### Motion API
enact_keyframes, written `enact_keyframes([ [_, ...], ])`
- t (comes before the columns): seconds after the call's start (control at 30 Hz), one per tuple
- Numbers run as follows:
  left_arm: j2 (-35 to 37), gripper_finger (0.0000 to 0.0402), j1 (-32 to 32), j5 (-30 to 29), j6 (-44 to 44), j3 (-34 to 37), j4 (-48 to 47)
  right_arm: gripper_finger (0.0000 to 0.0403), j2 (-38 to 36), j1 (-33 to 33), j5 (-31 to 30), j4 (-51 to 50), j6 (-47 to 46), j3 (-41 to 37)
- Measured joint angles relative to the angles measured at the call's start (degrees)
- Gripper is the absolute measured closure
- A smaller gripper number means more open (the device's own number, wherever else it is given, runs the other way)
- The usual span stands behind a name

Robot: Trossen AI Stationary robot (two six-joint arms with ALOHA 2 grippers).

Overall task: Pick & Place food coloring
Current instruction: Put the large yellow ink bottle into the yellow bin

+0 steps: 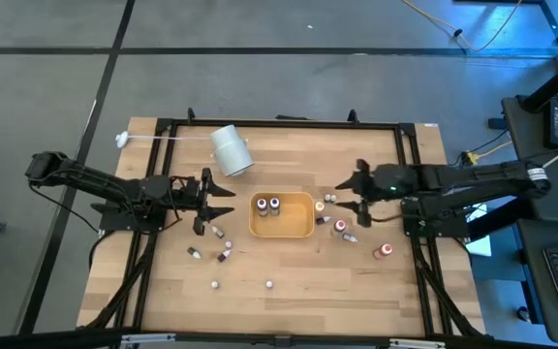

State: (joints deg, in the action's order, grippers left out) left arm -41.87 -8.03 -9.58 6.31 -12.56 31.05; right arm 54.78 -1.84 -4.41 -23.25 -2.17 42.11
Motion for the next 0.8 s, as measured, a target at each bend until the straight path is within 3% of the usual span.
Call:
enact_keyframes([
  [0.27, 0.0, 0.0204, 0.0, 0.1, 0.6, 0.0, 0.0, 0.0171, 12.0, 6.3, 7.2, 0.0, 3.2, 1.6],
  [0.47, 0.0, 0.0206, 0.0, 0.1, 0.5, 0.0, 0.0, 0.0171, 17.3, 6.9, 12.7, 3.0, 6.5, 1.6],
  [0.8, 0.0, 0.0206, 0.0, 0.2, 0.4, 0.0, 0.0, 0.0171, 23.6, 6.9, 13.1, 6.4, 8.4, 1.6],
])
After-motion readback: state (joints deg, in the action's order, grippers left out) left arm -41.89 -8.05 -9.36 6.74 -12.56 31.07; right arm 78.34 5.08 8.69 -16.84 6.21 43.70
